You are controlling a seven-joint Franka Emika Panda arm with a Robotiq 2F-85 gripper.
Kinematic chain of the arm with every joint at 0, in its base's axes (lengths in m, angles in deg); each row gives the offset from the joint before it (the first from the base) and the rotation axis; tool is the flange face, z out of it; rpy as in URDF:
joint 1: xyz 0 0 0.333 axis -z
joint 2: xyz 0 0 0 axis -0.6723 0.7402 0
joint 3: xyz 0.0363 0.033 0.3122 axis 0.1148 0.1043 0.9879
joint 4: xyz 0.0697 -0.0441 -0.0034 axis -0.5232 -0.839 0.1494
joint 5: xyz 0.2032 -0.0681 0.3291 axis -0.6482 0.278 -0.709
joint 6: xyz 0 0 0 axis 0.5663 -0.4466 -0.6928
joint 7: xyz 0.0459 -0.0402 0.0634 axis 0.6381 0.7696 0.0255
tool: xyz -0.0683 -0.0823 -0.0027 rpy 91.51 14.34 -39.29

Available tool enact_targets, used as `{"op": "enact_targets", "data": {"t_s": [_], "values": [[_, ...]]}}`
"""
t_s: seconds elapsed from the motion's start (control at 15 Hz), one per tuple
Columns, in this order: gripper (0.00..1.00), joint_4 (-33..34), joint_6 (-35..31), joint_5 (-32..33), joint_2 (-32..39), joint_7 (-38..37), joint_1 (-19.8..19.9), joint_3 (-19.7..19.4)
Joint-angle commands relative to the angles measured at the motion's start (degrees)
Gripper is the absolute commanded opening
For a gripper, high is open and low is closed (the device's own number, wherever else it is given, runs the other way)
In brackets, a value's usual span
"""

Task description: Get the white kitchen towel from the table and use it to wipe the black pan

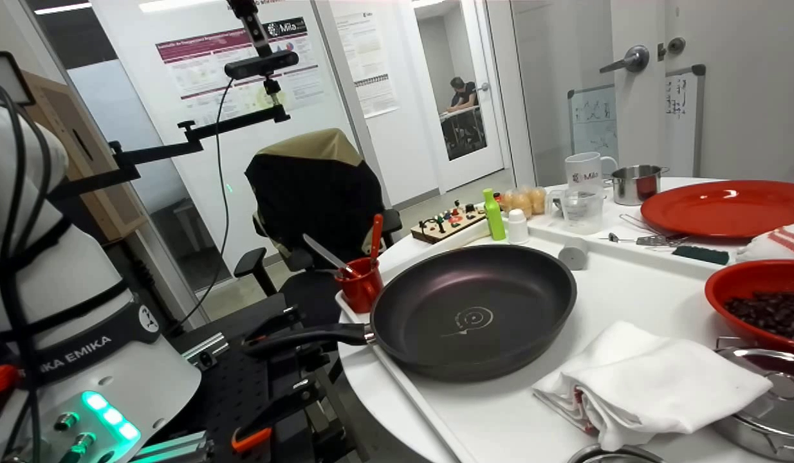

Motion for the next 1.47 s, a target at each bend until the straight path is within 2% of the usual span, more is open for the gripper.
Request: {"op": "enact_targets", "data": {"t_s": [0.0,0.2,0.4,0.53,0.6,1.07,1.4], "values": [[1.0,3.65,-0.34,6.07,5.89,8.03,1.84,-3.94],[1.0,5.18,-3.39,10.58,10.08,10.58,3.85,-6.32],[1.0,6.15,-6.99,13.05,13.18,9.44,5.32,-7.17],[1.0,6.1,-6.79,13.56,13.09,8.05,5.13,-6.24],[1.0,4.65,-6.78,12.25,12.06,9.23,4.71,-7.45],[1.0,5.18,-6.54,12.6,12.71,9.29,4.51,-6.96],[1.0,7.13,-9.14,12.87,16.41,12.23,5.77,-10.25]]}}
